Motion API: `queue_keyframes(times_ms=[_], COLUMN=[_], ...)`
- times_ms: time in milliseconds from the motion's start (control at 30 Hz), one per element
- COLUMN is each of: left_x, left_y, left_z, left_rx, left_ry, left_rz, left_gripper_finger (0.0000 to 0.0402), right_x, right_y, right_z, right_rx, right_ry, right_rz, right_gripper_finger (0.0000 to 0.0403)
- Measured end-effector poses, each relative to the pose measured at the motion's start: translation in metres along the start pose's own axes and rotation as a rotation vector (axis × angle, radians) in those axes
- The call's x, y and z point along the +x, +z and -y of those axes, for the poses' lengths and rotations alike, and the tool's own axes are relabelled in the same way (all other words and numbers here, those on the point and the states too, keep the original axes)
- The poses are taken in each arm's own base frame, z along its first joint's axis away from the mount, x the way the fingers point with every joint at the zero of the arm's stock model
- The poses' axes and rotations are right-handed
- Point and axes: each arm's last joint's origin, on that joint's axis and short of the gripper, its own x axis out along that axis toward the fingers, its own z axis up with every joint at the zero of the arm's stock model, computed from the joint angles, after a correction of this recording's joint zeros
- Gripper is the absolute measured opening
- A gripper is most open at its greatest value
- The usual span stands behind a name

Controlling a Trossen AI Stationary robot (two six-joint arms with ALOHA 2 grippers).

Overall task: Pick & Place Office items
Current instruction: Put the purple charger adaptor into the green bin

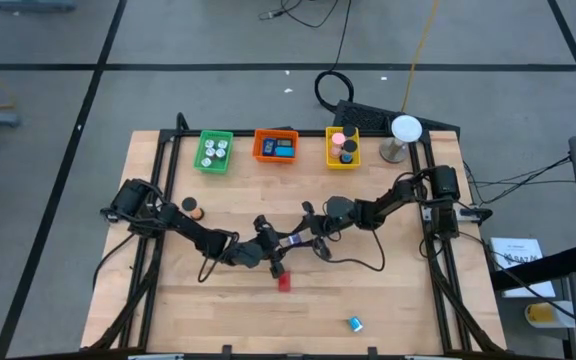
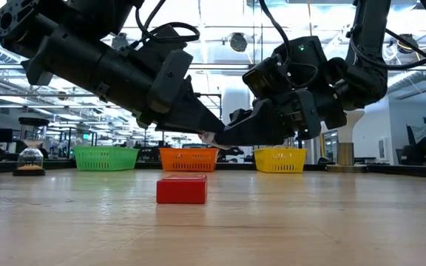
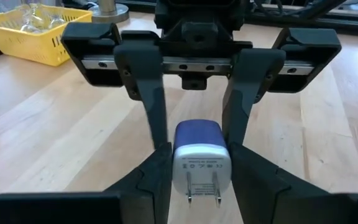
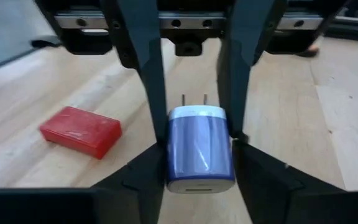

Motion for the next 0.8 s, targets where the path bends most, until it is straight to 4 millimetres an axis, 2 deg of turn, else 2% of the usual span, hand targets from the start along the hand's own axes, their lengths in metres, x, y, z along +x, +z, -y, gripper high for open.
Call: queue_keyframes(times_ms=[267, 467, 600, 800], left_x=[-0.003, -0.018, -0.036, -0.045], left_y=[0.002, 0.016, 0.038, 0.047], left_z=[-0.002, -0.008, -0.022, -0.060], left_rx=[0.025, 0.039, 0.009, -0.114], left_ry=[0.013, 0.037, 0.006, 0.067], left_rz=[-0.022, -0.091, -0.256, -0.711], left_gripper_finger=[0.0135, 0.0135, 0.0135, 0.0135], right_x=[0.000, -0.003, -0.011, -0.019], right_y=[-0.007, -0.012, -0.010, -0.001], right_z=[0.001, 0.002, -0.001, -0.013], right_rx=[0.026, 0.005, -0.038, -0.093], right_ry=[-0.079, -0.137, -0.235, -0.243], right_rz=[-0.091, -0.190, -0.333, -0.433], right_gripper_finger=[0.0253, 0.0287, 0.0272, 0.0194])
